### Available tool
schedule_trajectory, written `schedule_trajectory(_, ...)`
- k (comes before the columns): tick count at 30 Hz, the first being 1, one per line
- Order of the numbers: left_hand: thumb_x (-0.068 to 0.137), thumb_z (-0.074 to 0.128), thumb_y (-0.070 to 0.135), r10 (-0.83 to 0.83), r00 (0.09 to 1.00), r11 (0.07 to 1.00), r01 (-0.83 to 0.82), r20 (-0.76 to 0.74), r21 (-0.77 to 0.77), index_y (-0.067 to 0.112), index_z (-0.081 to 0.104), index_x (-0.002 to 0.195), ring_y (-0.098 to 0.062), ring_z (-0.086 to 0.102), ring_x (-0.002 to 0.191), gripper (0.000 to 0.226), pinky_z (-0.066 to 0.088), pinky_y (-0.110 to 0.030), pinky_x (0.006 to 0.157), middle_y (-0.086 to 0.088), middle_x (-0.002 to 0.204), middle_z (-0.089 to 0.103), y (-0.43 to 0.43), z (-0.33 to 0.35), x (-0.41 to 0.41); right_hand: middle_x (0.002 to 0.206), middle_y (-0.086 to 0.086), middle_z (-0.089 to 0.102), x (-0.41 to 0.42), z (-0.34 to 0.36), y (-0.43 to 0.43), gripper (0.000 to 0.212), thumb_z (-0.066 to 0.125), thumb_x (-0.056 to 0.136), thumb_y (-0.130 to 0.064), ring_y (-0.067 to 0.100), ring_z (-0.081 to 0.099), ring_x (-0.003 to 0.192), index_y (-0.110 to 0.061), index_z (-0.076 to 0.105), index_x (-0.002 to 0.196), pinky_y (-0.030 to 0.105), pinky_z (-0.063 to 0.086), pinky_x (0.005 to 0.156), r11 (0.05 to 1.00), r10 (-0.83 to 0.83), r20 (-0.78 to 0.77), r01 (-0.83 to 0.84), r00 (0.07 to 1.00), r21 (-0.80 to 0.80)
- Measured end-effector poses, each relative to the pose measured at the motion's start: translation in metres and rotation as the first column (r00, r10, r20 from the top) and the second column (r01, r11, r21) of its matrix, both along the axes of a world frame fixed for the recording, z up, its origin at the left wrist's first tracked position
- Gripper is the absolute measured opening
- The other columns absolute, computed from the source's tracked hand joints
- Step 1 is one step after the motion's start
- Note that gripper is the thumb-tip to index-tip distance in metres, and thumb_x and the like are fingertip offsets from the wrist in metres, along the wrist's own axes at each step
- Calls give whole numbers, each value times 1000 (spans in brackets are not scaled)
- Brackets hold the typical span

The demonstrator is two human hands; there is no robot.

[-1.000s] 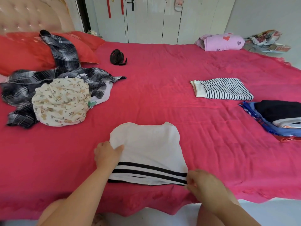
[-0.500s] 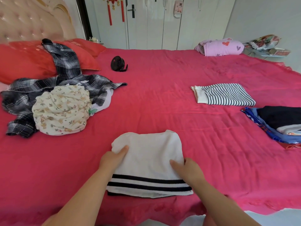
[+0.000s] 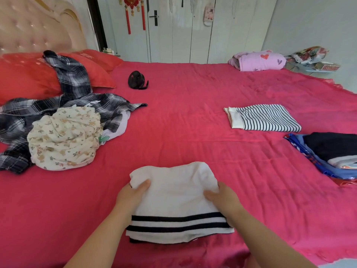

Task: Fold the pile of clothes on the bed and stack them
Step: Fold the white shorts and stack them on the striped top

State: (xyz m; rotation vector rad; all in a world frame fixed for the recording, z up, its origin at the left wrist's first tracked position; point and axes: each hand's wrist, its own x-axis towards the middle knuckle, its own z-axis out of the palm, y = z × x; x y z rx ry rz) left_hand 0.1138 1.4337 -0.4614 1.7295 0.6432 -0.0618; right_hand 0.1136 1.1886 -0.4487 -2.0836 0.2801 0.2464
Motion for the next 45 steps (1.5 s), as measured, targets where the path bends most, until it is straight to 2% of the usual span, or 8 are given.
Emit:
schedule_trajectory(15,78,68,45,-81,984,978,108,158,-176,7,59,111,-29,62,92,51,51,-43,85,-9,102,65,-148,64,118,97,-2,65,88,82,-149,25,59,85,-23,16,61,90,-17,58,109,34,50,82,989,-138,157,144,978,-31)
schedule_trajectory(21,81,65,43,-132,981,988,141,142,-54,2,55,112,-23,55,83,53,41,-31,67,-4,91,58,-231,55,199,107,-4,61,152,66,-221,36,57,87,-26,13,54,97,-21,54,122,26,39,81,963,-205,146,226,968,-148)
schedule_trajectory(27,83,64,40,-197,937,977,161,289,142,0,54,108,-22,48,79,48,33,-30,58,-9,95,59,-307,70,302,87,-7,62,242,73,-292,12,58,85,-26,12,57,84,-19,58,95,26,41,67,919,-261,280,326,924,-220)
schedule_trajectory(32,82,67,35,-175,862,975,86,475,203,-1,44,126,-30,54,100,61,38,-31,75,-18,119,56,-361,94,386,99,-1,60,328,92,-341,31,61,83,-26,19,55,91,-17,55,112,28,37,74,882,-299,416,415,859,-224)
schedule_trajectory(35,84,66,34,-245,825,963,146,509,228,11,12,148,-32,44,125,87,37,-33,94,-16,142,41,-383,95,428,111,4,60,374,91,-361,48,59,83,-30,26,55,101,-13,47,126,32,42,81,862,-310,426,440,850,-250)
schedule_trajectory(38,86,59,44,-435,846,856,283,307,433,28,-9,148,-34,32,135,93,31,-38,104,-17,154,13,-399,64,454,140,14,41,405,69,-372,75,56,86,-42,32,44,125,-18,18,146,39,38,100,817,-263,294,374,919,-438)
schedule_trajectory(41,89,40,58,-632,774,558,432,27,708,40,1,147,-34,7,142,72,23,-46,110,-8,156,-14,-414,12,457,154,0,18,418,23,-369,62,41,93,-48,31,21,140,-40,11,146,54,25,108,718,-127,231,250,965,-650)
schedule_trajectory(45,90,22,60,-649,759,455,438,-49,775,39,11,146,-29,8,142,61,15,-48,112,-3,158,-2,-420,-32,460,155,-11,10,425,-30,-364,48,16,94,-55,27,12,141,-46,21,141,55,17,109,603,-17,159,137,987,-786)
